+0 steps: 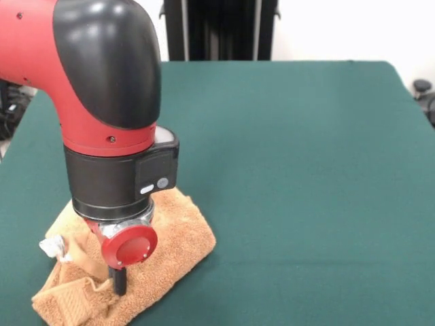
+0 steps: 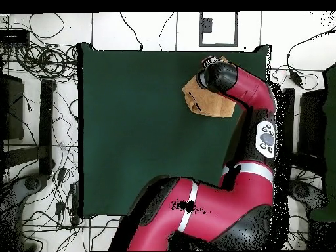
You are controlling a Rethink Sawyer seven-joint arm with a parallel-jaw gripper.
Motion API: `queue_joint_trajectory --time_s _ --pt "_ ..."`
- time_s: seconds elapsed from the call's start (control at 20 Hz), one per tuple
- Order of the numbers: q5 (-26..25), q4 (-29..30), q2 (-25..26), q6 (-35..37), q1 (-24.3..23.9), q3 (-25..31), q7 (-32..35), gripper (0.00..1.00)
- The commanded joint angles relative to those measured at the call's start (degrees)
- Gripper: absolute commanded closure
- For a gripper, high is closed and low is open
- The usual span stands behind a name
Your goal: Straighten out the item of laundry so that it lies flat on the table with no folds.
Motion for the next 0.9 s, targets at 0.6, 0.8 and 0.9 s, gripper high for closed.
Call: queue_joint_trajectory --time_s 0.6,0.8,0.9 --pt "8.33 15.96 1.63 10.69 2.77 2.48 18.98 1.00" --pt "12.76 18.55 0.42 14.20 3.13 3.24 23.97 1.00" --pt "15.55 21.36 -0.98 14.89 3.20 4.40 26.12 1.00"
